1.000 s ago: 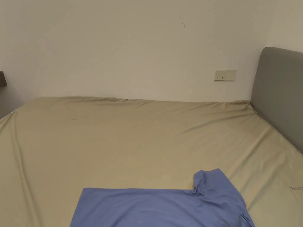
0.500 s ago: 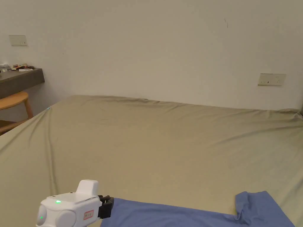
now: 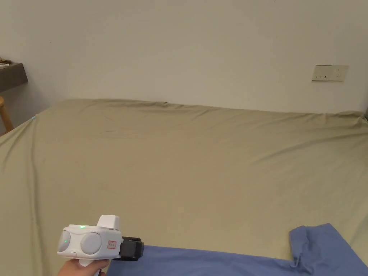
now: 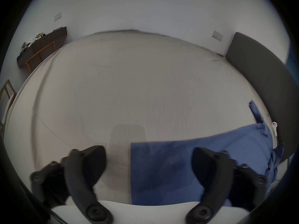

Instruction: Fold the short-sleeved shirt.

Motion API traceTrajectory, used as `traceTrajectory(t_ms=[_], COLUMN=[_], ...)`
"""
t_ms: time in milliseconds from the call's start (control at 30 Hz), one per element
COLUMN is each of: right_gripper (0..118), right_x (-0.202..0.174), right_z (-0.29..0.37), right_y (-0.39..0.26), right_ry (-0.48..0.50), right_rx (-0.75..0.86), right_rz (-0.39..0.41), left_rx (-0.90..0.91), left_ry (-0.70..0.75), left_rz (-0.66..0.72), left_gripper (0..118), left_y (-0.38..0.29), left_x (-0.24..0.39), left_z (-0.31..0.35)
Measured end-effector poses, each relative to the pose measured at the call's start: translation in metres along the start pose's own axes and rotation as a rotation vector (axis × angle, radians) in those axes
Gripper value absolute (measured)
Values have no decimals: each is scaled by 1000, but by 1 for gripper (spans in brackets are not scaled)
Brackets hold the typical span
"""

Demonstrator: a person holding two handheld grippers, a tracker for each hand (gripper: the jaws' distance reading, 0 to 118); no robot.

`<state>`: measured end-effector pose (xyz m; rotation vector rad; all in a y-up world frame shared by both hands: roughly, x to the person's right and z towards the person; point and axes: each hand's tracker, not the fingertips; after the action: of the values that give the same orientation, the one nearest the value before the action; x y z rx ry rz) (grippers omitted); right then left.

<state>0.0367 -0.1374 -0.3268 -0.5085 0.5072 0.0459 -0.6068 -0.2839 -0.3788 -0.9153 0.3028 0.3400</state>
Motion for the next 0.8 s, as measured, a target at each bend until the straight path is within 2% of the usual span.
traceTrajectory(t_ms=[67, 100, 167, 200, 233, 300, 367, 400, 433, 533, 667, 733, 767, 800], right_gripper=[1, 1, 1, 2, 1, 2, 1, 1, 1, 1, 1, 2, 3, 12], right_x=[3, 4, 6, 7, 6, 4, 6, 8, 10, 16, 36, 55, 65, 86], right_z=[-4, -5, -4, -4, -3, -4, -8, -10, -15, -35, -91, -139, -163, -190], right_y=[-1, -2, -4, -5, -5, -6, -7, -7, -6, 7, 45, 62, 67, 71], right_ry=[1, 4, 3, 7, 6, 1, 9, 14, 18, 11, 37, 36, 43, 62], right_rx=[-18, -19, -22, -22, -23, -26, -31, -34, -36, -45, -85, -147, -195, -245], right_rz=[-10, -14, -25, -29, -28, -25, -37, -45, -45, -34, -59, -77, -98, -119], left_rx=[-8, 21, 26, 49, 88, 74, 57, 56, 65, 179, 140, 142, 148, 157], left_ry=[16, 43, 21, 46, 4, 8, -7, 40, 66, 26, 42, 33, 27, 28], left_rz=[1, -31, 10, -6, 35, -7, -142, -176, -174, -53, -119, -87, -68, -67], left_gripper=[74, 70, 45, 19, 2, 2, 2, 2, 2, 2, 2, 2, 2, 2], left_y=[-4, -6, -3, -2, -3, -6, -12, -14, -16, -17, -14, -12, -13, -13], left_x=[3, 2, 0, 0, 1, 11, 19, 23, 24, 16, 16, 13, 13, 13], left_z=[-3, -1, 4, 11, 16, 21, 22, 24, 28, 40, 43, 44, 43, 43])
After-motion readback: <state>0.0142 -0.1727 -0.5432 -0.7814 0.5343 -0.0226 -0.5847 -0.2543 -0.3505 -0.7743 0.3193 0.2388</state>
